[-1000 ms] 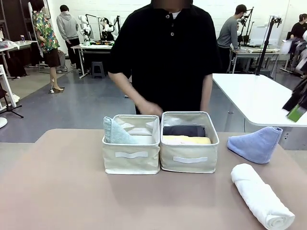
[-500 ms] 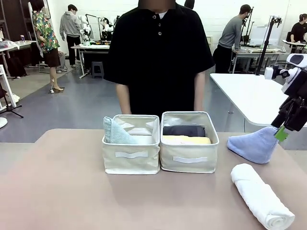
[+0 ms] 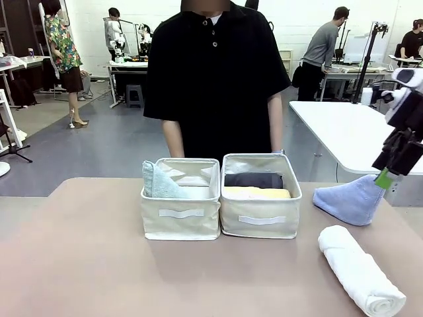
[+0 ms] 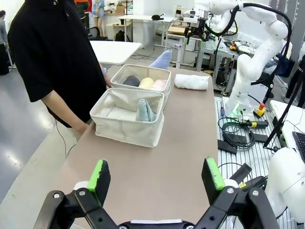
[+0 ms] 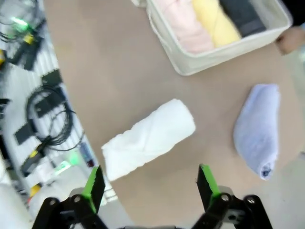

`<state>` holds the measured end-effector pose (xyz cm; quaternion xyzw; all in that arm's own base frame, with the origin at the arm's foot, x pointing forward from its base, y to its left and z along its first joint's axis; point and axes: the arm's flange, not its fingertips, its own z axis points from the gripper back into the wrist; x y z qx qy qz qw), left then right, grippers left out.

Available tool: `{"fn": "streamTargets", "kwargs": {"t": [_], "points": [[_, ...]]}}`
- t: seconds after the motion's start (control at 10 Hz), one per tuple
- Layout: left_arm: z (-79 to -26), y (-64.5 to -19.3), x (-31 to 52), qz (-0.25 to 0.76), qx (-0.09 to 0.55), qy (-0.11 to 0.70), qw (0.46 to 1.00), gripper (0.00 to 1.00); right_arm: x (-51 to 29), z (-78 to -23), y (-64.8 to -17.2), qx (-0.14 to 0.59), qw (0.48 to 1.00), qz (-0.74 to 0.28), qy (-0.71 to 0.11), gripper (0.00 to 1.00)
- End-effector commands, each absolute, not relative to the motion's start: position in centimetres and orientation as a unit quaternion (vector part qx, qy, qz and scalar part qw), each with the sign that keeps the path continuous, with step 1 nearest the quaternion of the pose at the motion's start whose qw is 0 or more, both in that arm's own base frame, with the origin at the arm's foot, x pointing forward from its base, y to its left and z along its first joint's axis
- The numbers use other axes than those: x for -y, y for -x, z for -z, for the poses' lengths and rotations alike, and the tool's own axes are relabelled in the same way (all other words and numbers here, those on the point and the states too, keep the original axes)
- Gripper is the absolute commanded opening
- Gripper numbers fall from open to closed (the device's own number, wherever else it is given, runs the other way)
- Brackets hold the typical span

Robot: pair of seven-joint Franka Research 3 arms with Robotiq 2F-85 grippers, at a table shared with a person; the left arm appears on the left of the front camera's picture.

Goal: Sort the towels based on their folding style.
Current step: Pick up another triangle-folded towel from the table and place it in the left Fabric basket.

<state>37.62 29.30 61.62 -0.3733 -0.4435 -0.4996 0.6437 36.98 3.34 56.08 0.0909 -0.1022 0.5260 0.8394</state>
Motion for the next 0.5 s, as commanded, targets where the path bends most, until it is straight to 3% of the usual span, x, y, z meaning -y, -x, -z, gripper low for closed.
{"fn": "streamTargets", "kwargs": {"t": [0.0,0.2,0.4], "points": [[-61.8,-37.4,-29.1,0.491,0.445,0.374,0.649,1.0,-6.5,-55.6,-39.2,0.086,0.86,-0.502,-0.029,1.0],[-61.8,-37.4,-29.1,0.491,0.445,0.374,0.649,1.0,-7.5,-55.6,-40.8,0.095,0.907,-0.408,0.056,1.0],[-61.8,-37.4,-29.1,0.491,0.445,0.374,0.649,1.0,-7.5,-55.4,-41.8,0.068,0.926,-0.361,0.084,1.0]]}}
